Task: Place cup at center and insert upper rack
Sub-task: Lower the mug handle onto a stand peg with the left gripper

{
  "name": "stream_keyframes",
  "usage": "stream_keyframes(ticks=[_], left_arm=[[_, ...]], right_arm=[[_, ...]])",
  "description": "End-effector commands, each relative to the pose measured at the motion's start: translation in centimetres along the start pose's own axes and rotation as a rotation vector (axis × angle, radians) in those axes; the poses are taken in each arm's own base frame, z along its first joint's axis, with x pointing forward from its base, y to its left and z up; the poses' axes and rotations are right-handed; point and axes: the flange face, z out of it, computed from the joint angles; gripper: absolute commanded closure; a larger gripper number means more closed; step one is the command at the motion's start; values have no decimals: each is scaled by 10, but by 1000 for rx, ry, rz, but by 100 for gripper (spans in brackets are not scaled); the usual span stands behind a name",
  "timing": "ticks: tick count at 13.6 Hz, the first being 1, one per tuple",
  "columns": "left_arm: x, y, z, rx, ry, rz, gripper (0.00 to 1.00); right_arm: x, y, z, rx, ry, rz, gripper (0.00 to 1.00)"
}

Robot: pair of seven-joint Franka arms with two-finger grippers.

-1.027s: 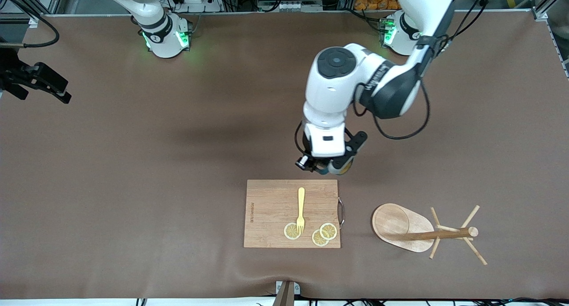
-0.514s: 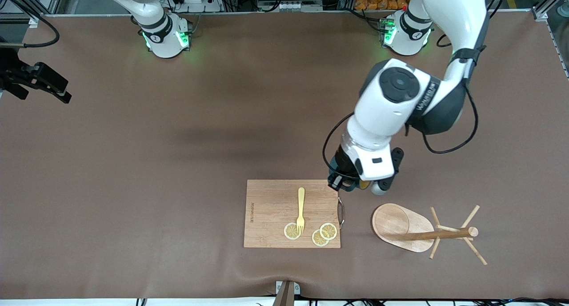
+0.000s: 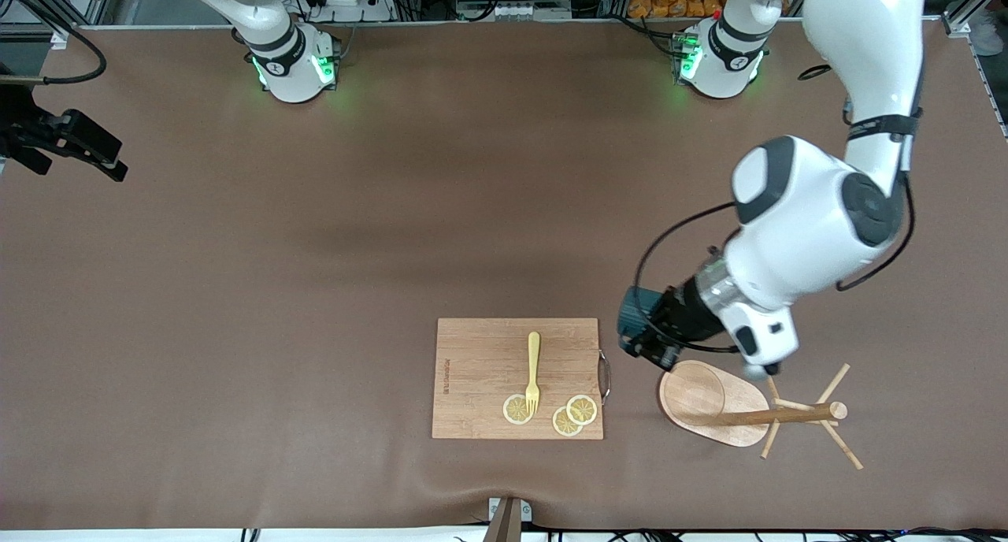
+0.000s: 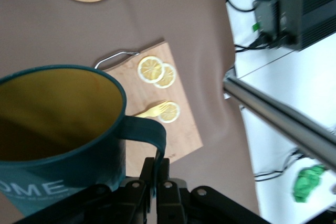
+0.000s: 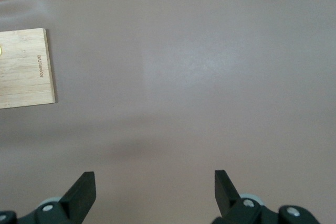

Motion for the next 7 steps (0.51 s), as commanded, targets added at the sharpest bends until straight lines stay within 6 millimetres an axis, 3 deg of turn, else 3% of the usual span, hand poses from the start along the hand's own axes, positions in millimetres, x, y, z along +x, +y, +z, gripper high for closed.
stream_keyframes(ticks=[1, 7], left_arm=[[26, 6, -23, -109, -38, -26, 100], [86, 6, -37, -238, -63, 5, 100]], right_arm=[[-6, -1, -6, -13, 5, 3, 0], [-6, -1, -6, -13, 3, 3, 0]])
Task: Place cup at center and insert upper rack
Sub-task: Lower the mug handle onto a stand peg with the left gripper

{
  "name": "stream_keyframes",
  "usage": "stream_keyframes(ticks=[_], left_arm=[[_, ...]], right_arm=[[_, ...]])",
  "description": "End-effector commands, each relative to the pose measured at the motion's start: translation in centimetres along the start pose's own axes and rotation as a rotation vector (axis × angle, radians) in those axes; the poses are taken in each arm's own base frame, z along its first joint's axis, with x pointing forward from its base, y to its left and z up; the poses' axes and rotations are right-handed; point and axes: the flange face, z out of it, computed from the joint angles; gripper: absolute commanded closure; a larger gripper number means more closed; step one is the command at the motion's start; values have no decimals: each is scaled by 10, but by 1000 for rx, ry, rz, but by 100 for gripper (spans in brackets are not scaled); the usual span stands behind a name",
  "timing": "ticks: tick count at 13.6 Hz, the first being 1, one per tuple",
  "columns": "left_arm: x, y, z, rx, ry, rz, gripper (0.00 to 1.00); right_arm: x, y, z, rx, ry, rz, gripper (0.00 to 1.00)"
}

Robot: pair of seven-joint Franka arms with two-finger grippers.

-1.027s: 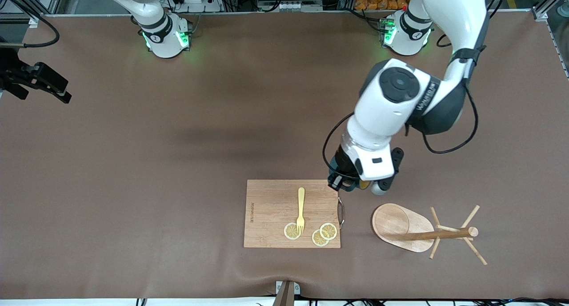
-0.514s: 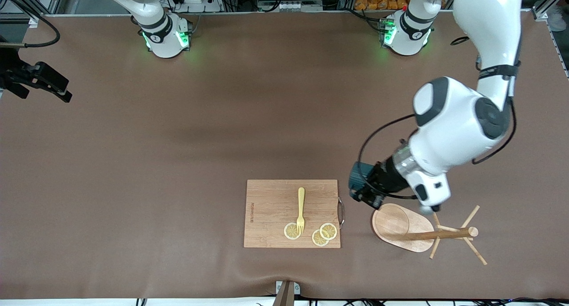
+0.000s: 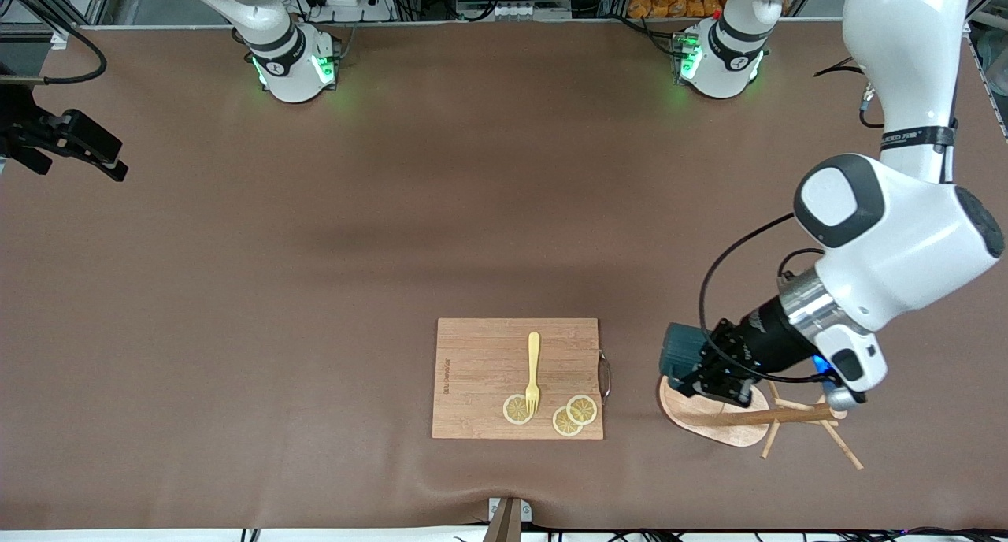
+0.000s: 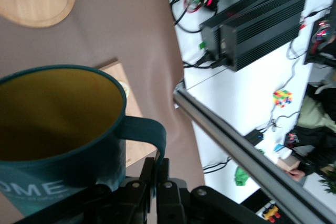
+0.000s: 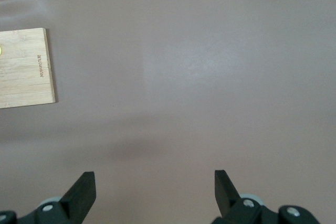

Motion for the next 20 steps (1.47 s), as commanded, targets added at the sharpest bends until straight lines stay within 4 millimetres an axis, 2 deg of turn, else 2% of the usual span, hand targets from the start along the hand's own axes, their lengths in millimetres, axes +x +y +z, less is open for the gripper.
stream_keyframes(ticks=[1, 4, 7, 8, 10, 14, 16, 18, 20], left_arm=[[18, 0, -7, -72, -22, 12, 100], [42, -1, -4, -157, -30, -64, 100], [52, -1, -4, -222, -15, -108, 100], [64, -2, -7, -247, -3, -127, 100], [92, -13, -13, -263, -6, -141, 100], [112, -32, -3, -301, -60, -131, 100], [124, -39, -4, -299, -52, -130, 100], [146, -45, -14, -308, -35, -157, 100], [152, -50, -12, -309, -38, -165, 100]], right_arm=[[-6, -1, -6, -14, 4, 2, 0], [-6, -2, -6, -14, 4, 0, 0], [-6, -2, -6, -16, 4, 0, 0], [-6, -2, -6, -14, 3, 0, 0], [-6, -2, -6, -16, 1, 0, 0], [-7, -4, -7, -16, 2, -4, 0], [-7, -4, -7, -16, 2, -4, 0], [-7, -4, -7, -16, 1, -3, 0], [-7, -4, -6, -16, 0, -4, 0]])
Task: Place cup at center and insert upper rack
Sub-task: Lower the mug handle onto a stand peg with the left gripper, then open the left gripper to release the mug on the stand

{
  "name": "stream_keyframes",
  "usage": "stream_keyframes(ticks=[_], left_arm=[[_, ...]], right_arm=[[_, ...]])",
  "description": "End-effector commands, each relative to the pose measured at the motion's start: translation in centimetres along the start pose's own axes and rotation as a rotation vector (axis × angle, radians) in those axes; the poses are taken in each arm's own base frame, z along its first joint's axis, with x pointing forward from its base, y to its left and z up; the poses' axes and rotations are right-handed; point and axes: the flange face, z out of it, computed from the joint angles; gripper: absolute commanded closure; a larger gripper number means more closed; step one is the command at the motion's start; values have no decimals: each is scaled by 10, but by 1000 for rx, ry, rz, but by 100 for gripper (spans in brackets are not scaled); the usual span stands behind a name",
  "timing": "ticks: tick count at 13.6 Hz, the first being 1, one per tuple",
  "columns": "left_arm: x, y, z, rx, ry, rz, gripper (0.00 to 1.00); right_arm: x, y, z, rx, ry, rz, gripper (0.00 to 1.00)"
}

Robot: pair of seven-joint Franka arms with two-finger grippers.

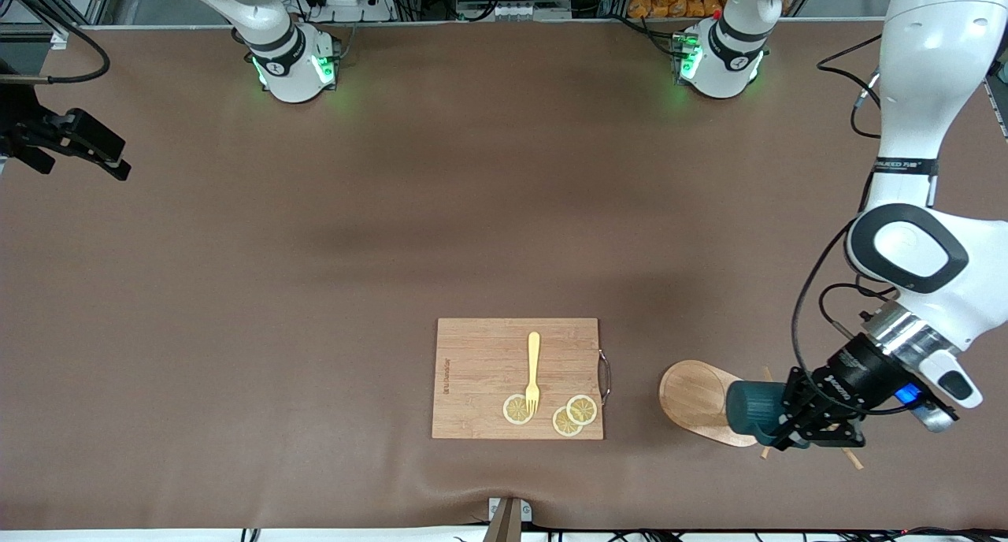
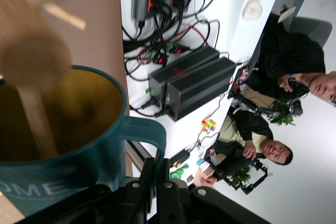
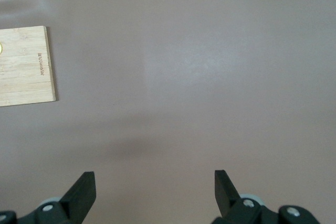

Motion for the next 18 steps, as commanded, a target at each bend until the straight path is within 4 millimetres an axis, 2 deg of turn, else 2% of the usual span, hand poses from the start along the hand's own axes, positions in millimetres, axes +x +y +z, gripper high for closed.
stream_keyframes(ticks=[1, 6, 7, 8, 9, 14, 18], left_arm=[[5, -4, -5, -22, -13, 2, 100], [7, -8, -3, -26, -23, -17, 100], [8, -8, -3, -32, -27, -33, 84], [10, -8, -4, -43, -36, -54, 50], [9, -8, -4, -44, -38, -59, 1], [8, -7, -5, -46, -39, -68, 0], [6, 2, -18, -60, -35, -55, 0]], right_arm=[[-6, -1, -7, -15, 6, 3, 0], [-6, 0, -6, -16, 1, 4, 0], [-6, 0, -6, -16, 1, 4, 0], [-7, 0, -5, -17, -4, 4, 0], [-7, 0, -5, -17, -4, 3, 0], [-7, 0, -5, -18, -8, 3, 0], [-7, 2, -4, -18, -11, 7, 0]])
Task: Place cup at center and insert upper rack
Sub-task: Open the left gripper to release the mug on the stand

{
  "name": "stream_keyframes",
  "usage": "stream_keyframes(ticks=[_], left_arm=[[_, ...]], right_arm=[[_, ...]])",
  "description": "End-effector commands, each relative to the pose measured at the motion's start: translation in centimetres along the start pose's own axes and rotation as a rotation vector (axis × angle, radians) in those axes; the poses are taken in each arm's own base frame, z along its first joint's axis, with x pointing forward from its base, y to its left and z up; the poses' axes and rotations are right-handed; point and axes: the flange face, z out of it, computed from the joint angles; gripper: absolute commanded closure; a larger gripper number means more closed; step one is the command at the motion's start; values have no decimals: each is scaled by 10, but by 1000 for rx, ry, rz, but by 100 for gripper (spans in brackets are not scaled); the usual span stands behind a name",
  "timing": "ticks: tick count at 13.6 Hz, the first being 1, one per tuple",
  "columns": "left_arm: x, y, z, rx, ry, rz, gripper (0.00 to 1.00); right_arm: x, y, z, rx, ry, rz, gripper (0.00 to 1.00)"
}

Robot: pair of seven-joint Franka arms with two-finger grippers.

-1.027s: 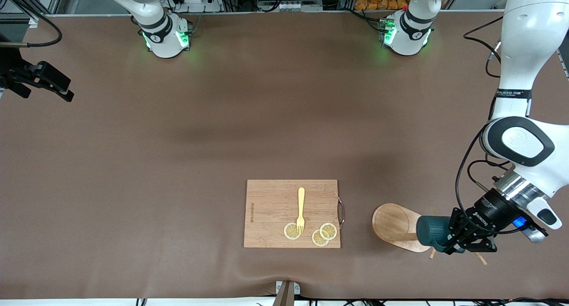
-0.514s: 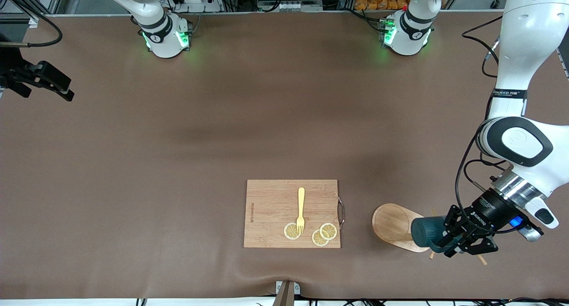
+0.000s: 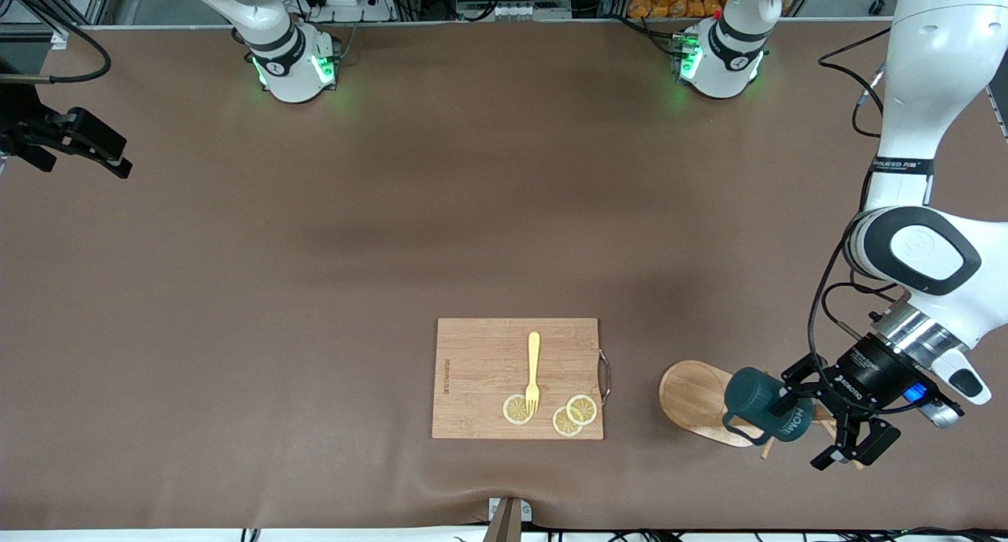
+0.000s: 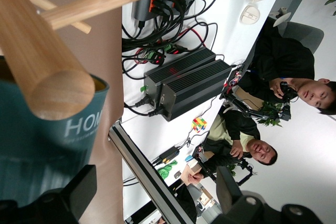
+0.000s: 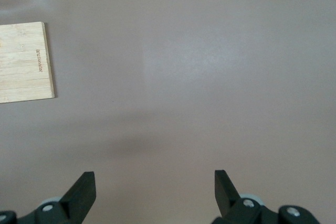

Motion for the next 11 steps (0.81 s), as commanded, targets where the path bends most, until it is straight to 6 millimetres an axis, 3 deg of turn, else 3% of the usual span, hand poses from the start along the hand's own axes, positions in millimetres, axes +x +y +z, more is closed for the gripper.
stream_keyframes(ticks=[1, 5, 11], left_arm=[[-13, 12, -20, -26, 2, 16, 0], [-47, 15, -41, 36, 58, 166, 0], [-93, 4, -68, 324, 158, 530, 0]], right_arm=[[-5, 1, -5, -16, 2, 6, 0], [-6, 2, -5, -16, 2, 6, 0], [-6, 3, -4, -19, -7, 9, 0]])
